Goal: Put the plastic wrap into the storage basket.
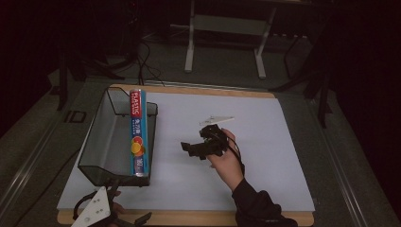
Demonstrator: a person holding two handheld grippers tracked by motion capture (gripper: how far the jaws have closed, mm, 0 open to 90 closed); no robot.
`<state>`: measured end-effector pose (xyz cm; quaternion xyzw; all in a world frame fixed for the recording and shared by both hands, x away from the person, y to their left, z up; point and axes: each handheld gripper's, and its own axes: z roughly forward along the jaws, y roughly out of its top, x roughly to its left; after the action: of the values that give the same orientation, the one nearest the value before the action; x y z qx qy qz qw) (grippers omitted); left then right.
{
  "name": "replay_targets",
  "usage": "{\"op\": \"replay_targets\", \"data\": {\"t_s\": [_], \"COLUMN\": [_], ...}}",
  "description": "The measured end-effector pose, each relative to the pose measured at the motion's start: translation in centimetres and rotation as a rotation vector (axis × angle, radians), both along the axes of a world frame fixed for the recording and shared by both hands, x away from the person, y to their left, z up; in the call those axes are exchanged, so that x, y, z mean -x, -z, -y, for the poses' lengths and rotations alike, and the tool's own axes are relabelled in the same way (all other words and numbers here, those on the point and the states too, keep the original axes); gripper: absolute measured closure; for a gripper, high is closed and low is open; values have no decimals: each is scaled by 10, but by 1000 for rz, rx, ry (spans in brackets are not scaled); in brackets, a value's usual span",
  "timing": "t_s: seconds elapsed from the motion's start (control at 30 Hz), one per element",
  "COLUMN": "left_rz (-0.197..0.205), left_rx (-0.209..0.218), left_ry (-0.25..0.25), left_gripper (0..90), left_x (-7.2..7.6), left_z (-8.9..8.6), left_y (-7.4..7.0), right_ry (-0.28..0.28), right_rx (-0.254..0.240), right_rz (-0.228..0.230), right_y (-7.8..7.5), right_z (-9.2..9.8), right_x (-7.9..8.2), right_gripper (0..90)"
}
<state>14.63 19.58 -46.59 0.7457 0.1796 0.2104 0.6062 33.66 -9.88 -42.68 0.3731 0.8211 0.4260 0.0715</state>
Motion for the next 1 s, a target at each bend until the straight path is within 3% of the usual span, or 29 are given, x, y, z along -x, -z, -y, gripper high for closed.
{"op": "replay_targets", "data": {"t_s": [0.53,1.0], "left_rz": [1,-4], "left_rx": [-2,-7], "left_ry": [1,8], "left_gripper": [6,6], "left_x": [1,1], "left_z": [1,2], "left_y": [0,1], "right_ry": [30,46], "right_rx": [24,-21], "right_rz": [-13,0], "right_y": [22,28], "right_z": [54,85], "right_x": [33,56], "right_gripper": [136,134]}}
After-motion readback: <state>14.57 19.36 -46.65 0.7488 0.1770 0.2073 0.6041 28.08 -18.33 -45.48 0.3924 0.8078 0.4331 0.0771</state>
